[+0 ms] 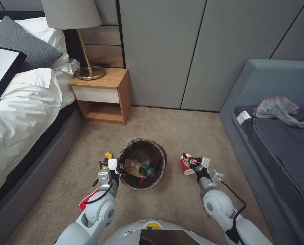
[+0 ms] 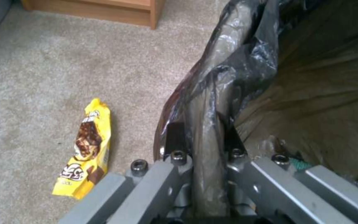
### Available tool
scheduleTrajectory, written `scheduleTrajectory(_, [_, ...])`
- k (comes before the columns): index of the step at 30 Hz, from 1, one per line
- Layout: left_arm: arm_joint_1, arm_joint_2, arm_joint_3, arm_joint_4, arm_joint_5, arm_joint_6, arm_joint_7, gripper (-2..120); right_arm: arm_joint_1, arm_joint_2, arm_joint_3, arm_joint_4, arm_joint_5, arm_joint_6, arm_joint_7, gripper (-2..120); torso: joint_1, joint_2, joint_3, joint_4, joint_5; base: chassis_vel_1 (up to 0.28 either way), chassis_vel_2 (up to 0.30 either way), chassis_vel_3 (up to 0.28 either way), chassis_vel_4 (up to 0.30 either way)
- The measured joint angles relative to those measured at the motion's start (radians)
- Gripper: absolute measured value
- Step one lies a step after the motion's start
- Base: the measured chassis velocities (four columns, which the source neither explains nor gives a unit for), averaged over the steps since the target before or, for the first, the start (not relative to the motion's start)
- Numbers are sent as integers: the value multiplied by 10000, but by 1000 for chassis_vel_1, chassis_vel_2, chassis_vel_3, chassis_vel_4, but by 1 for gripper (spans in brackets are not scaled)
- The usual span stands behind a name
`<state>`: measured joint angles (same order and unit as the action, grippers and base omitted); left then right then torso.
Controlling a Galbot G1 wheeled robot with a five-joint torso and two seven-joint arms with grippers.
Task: Pick up the trash bin, then pick up the garbage from the floor and place it into the trash bin.
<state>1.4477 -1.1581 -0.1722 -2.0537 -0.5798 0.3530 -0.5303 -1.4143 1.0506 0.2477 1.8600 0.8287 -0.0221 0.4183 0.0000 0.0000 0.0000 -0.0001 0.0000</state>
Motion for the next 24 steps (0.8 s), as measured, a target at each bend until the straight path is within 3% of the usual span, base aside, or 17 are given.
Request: scheduleTrajectory(24, [-21, 27, 48, 14, -9, 2, 1, 0, 245, 141, -215, -881, -45, -34, 71, 100, 0, 0, 0, 0, 0, 0, 0, 0, 0])
